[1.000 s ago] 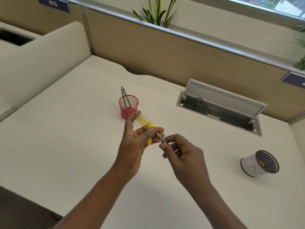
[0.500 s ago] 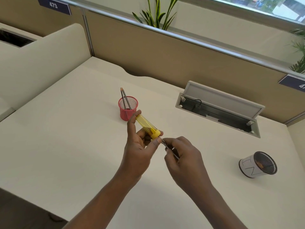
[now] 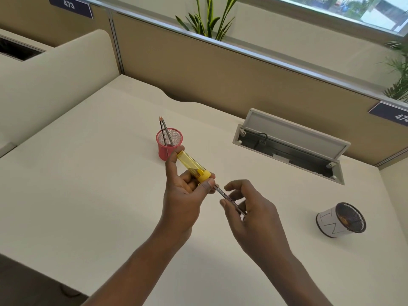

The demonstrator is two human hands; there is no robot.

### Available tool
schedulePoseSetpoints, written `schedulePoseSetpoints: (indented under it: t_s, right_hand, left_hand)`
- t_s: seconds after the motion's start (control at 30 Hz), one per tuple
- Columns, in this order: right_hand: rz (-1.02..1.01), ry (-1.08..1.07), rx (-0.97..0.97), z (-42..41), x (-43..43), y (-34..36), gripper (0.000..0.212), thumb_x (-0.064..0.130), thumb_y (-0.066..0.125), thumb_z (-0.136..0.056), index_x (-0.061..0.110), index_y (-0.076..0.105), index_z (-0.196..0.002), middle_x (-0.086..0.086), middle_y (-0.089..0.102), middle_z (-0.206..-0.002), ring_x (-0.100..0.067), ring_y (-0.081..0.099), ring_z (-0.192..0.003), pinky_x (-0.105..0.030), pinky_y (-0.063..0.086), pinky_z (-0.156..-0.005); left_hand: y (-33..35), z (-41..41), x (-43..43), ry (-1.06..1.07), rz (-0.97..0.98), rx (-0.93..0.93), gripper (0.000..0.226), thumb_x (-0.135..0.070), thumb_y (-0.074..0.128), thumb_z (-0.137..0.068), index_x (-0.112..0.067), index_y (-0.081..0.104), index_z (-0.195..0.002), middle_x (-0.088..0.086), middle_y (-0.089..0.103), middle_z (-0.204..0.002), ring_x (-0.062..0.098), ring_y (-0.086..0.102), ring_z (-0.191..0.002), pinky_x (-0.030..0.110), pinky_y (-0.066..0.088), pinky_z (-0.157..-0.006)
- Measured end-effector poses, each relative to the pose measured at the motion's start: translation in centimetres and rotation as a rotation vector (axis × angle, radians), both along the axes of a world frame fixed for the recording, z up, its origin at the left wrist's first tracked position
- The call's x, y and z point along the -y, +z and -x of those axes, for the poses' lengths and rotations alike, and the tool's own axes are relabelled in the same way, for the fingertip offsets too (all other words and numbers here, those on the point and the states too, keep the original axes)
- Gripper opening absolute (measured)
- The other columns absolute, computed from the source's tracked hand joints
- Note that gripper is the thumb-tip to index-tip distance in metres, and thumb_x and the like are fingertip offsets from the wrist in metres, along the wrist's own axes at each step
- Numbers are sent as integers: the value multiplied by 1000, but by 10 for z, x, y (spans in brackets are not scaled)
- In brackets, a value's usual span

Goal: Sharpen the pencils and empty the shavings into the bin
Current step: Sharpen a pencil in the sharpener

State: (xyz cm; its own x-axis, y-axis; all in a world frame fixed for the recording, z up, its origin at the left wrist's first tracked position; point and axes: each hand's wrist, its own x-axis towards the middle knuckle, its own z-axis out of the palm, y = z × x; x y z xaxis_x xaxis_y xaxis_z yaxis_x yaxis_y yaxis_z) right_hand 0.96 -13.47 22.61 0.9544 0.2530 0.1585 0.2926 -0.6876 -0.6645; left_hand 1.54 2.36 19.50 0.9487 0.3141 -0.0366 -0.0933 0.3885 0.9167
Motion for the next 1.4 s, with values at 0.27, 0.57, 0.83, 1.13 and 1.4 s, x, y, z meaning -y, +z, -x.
schedulePoseSetpoints:
  t_s: [0.27,0.57,0.83,1.13,1.4]
  right_hand:
    - [212,-76,464,9,4,-10,9,20,61,-101,21,59,-92,6,61,-80,-20,51,-52,-29,39,-38]
    - [-855,-90,-1060,-13,13,20,16,21,71,-91,18,64,-78,4,48,-64,-6,26,-43,-16,22,-36]
    - [-33,-9,58,-2,6,-5,11,29,71,-95,30,61,-92,9,64,-71,-10,55,-56,-18,41,-47]
    - [-809,-95,-884,-6,5,17,21,24,76,-89,18,61,-76,2,53,-60,-10,29,-42,-17,24,-36]
    - [-87,-16,-48,4,0,-2,12,31,71,-95,29,61,-89,10,66,-75,-13,56,-55,-19,44,-49]
  left_hand:
    - [3,2,6,-14,-2,-10,69,-8,74,-92,-48,41,-137,11,80,-101,27,79,-88,32,63,-85]
    - [11,1,-15,-256,91,118,73,-7,67,-92,-41,35,-149,18,78,-106,34,77,-96,37,60,-87]
    - [10,3,-6,-69,-5,-4,78,-22,82,-80,-38,41,-145,21,78,-104,31,78,-93,40,63,-84]
    - [10,5,-11,-200,46,89,71,-10,68,-90,-44,39,-145,19,78,-106,34,77,-99,35,60,-89]
    - [6,6,-7,-72,-199,1,74,-15,79,-88,-44,40,-144,9,80,-96,29,78,-92,50,62,-92]
